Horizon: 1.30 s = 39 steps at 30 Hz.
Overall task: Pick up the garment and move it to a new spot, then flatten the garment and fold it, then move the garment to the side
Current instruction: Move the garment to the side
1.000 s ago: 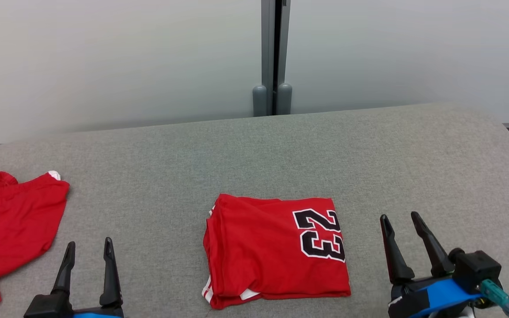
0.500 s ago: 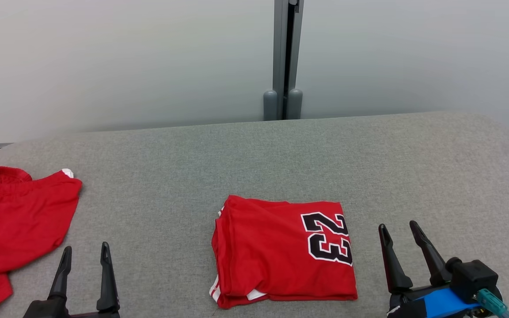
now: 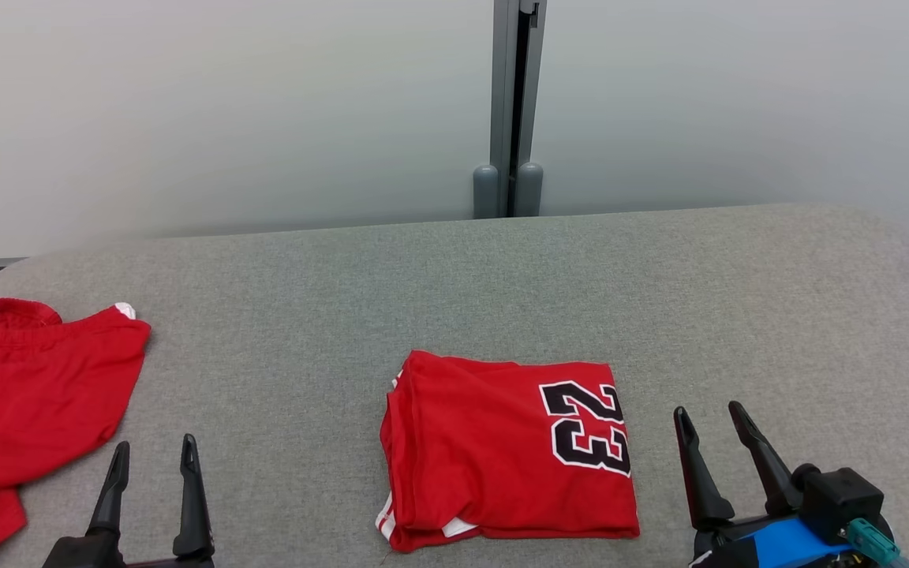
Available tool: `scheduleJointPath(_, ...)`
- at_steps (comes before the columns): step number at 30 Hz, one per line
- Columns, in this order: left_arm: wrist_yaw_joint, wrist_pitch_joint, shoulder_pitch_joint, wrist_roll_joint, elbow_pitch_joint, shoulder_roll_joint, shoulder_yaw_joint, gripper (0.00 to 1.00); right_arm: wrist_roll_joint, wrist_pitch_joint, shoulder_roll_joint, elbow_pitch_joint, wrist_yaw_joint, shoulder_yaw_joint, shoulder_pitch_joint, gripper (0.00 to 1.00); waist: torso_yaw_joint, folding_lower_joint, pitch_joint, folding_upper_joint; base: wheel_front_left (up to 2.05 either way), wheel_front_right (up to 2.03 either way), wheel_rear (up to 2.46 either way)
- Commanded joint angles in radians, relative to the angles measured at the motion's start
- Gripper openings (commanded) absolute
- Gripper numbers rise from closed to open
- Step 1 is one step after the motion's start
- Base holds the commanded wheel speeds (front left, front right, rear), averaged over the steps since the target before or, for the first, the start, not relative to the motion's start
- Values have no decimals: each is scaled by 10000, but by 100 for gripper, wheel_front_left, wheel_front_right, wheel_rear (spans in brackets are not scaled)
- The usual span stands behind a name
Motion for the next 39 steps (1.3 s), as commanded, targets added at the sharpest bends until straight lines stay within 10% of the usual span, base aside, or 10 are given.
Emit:
scheduleJointPath(1, -50, -44, -51, 61, 26, -6, 37, 100, 45, -34, 13, 44, 1, 6, 156, 100, -6, 0, -2, 0, 0, 0, 0)
scheduleJointPath(39, 201, -44, -1132, -311, 46, -6, -372, 100, 936, 17, 6, 7121, 3, 1919, -4028, 100, 500, 0, 1700, 0, 0, 0, 0)
